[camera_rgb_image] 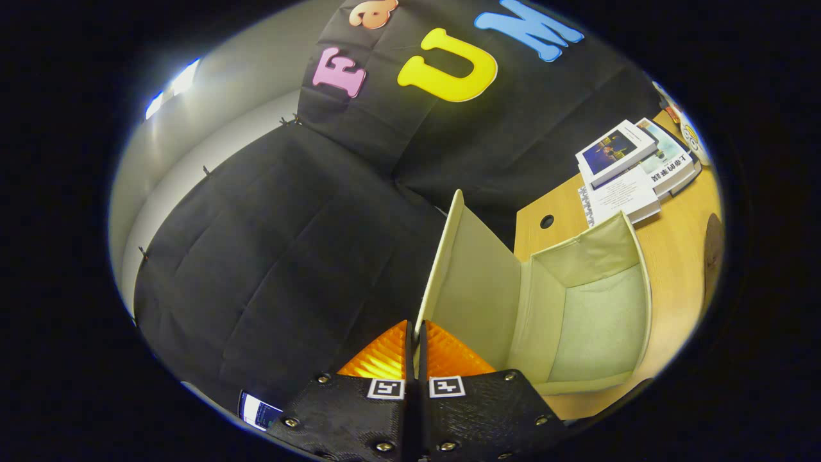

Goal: Open the storage box then place both shoes into the box .Put the left shoe in first, then the right shoe, with the right side of both shoes facing outward in a uniform manner.

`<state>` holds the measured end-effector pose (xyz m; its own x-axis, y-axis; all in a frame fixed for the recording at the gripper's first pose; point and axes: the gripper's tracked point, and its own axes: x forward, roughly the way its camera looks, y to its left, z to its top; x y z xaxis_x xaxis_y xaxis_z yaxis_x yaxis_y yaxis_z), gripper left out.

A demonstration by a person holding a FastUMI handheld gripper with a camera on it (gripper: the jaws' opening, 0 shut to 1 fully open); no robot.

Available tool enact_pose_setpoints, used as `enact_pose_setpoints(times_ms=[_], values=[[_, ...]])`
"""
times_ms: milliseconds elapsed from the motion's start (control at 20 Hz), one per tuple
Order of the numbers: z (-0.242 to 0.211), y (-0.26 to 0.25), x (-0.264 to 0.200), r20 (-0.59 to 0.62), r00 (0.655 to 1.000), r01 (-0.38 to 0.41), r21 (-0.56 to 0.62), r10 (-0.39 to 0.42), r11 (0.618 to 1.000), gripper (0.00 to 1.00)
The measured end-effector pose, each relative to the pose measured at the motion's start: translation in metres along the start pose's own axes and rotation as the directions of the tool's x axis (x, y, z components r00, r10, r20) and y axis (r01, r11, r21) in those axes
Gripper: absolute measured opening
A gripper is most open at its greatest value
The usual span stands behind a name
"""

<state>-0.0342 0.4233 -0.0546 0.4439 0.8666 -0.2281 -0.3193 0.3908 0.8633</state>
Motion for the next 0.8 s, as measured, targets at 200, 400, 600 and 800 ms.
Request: enact_pose_setpoints(times_ms=[200, 400, 600, 800], values=[[-0.01, 0.02, 0.024, -0.034, 0.999, -0.001, -0.059, -0.001, 0.998, 0.01], [-0.024, 0.036, 0.044, -0.085, 0.996, -0.028, -0.122, 0.017, 0.992, 0.04], [-0.031, 0.05, 0.05, -0.111, 0.993, -0.064, -0.156, 0.047, 0.986, 0.3], [-0.014, 0.043, 0.041, -0.064, 0.998, -0.029, -0.246, 0.014, 0.969, 0.95]])
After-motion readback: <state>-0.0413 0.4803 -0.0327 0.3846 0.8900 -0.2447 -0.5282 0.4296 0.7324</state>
